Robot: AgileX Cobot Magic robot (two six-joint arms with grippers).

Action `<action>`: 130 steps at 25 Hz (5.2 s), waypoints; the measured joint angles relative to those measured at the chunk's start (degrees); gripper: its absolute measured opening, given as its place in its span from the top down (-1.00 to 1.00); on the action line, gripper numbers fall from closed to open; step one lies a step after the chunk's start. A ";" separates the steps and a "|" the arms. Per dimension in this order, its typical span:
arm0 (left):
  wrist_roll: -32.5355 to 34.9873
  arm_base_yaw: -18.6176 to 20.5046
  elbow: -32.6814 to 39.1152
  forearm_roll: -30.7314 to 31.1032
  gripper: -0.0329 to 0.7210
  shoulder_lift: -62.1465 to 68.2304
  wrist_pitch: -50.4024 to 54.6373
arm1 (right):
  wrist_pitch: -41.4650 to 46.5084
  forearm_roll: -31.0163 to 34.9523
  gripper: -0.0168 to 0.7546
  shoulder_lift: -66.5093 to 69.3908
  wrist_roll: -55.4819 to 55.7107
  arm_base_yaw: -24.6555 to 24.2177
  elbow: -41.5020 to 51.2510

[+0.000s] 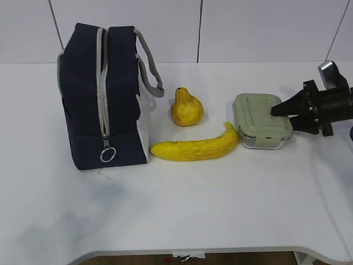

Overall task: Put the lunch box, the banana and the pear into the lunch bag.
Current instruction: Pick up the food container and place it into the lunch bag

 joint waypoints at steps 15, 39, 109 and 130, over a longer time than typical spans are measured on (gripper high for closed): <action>-3.32 0.00 -6.56 -6.90 0.27 11.49 -0.21 | -0.68 -3.93 0.00 -13.68 13.01 0.08 0.11; 9.77 0.00 -17.39 -34.80 -0.09 60.53 -16.48 | 0.67 0.86 0.01 -21.14 16.15 17.04 -5.26; 19.17 3.49 -53.55 -41.33 0.88 100.09 -1.30 | -29.02 8.40 0.01 -12.90 11.67 40.59 -8.29; 21.71 3.62 -53.55 -39.80 0.88 99.87 3.63 | -32.14 10.71 0.01 -3.31 10.74 45.84 -15.32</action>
